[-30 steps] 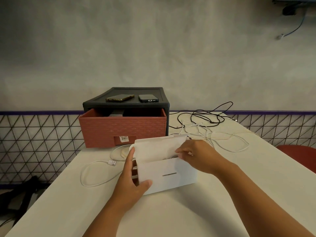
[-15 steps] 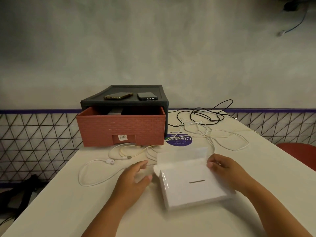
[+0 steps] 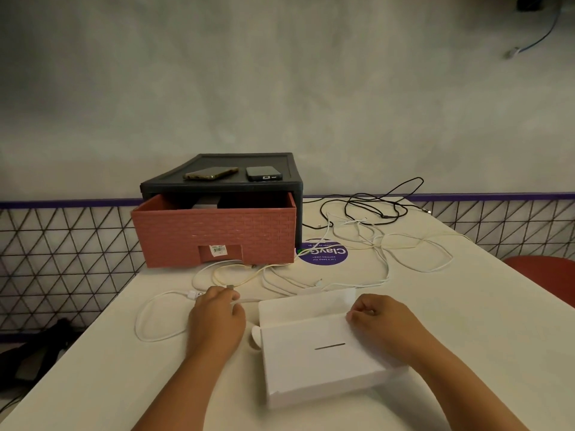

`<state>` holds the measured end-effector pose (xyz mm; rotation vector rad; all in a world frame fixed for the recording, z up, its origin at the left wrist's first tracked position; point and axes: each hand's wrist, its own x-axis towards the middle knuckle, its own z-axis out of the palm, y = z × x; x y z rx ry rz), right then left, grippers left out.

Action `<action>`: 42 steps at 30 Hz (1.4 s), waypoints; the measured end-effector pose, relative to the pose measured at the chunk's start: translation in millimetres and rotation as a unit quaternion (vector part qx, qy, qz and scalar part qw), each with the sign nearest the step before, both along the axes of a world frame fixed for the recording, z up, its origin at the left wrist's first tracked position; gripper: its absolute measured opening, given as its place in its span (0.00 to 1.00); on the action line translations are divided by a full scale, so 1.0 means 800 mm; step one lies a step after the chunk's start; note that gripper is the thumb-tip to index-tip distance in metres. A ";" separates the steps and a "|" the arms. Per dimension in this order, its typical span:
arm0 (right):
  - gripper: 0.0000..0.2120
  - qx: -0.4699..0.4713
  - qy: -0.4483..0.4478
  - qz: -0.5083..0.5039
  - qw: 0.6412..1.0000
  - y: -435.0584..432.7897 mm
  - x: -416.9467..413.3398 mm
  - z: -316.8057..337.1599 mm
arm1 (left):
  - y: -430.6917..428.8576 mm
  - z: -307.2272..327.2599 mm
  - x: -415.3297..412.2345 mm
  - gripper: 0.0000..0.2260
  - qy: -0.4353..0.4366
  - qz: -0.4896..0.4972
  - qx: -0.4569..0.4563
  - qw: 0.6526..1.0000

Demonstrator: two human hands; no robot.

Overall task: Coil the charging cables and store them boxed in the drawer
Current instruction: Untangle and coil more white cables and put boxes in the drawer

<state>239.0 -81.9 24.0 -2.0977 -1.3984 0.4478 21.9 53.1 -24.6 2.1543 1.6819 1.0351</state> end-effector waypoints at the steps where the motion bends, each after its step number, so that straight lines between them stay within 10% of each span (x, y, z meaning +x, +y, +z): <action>1: 0.05 0.002 -0.007 -0.002 1.000 0.001 0.001 0.002 | 0.002 0.001 -0.001 0.13 0.023 0.020 -0.005 1.000; 8: 0.06 0.125 -0.003 -0.033 0.992 0.047 0.042 0.018 | 0.017 0.003 -0.001 0.12 0.057 0.030 -0.035 0.997; 17: 0.04 0.054 -0.030 0.030 0.998 0.112 0.061 -0.027 | 0.031 0.008 -0.002 0.06 -0.023 -0.012 0.011 1.000; 29: 0.08 0.272 -0.127 -0.212 0.930 0.085 0.143 -0.008 | 0.028 0.033 -0.023 0.15 -0.142 0.028 0.103 0.984; 36: 0.10 0.290 0.010 -0.296 0.910 0.077 0.166 -0.013 | 0.039 0.036 -0.042 0.18 -0.265 0.120 0.064 0.955; 42: 0.07 0.300 0.004 -0.308 0.903 0.078 0.165 -0.015 | 0.045 0.043 -0.054 0.15 -0.586 0.033 -0.098 0.804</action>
